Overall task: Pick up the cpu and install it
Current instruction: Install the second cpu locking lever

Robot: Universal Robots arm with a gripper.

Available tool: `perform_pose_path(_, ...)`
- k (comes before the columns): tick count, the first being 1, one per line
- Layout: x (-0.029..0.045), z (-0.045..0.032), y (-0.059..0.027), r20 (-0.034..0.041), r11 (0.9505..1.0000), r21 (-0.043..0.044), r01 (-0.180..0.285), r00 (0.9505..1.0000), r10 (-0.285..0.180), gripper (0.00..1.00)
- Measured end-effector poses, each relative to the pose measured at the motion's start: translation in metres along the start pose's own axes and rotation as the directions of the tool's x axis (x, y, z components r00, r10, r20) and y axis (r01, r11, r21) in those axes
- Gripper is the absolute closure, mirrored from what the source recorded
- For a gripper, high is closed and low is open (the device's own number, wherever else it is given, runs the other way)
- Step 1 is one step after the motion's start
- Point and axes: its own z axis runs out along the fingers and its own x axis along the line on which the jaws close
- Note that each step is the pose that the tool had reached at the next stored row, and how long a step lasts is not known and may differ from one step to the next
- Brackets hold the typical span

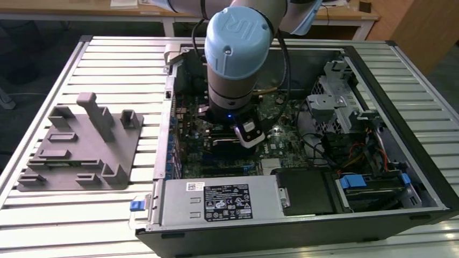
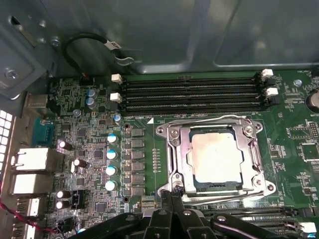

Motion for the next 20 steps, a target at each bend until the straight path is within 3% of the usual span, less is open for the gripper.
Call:
perform_pose_path(8, 0.0001, 0.0016, -0.0014, -0.0009, 0.9999, -0.0159, 0.0, 1.0, 0.0, 0.89)
perform_pose_path(20, 0.0039, 0.0056, -0.0031, -0.0009, 0.9998, -0.0175, 0.0, 1.0, 0.0, 0.89)
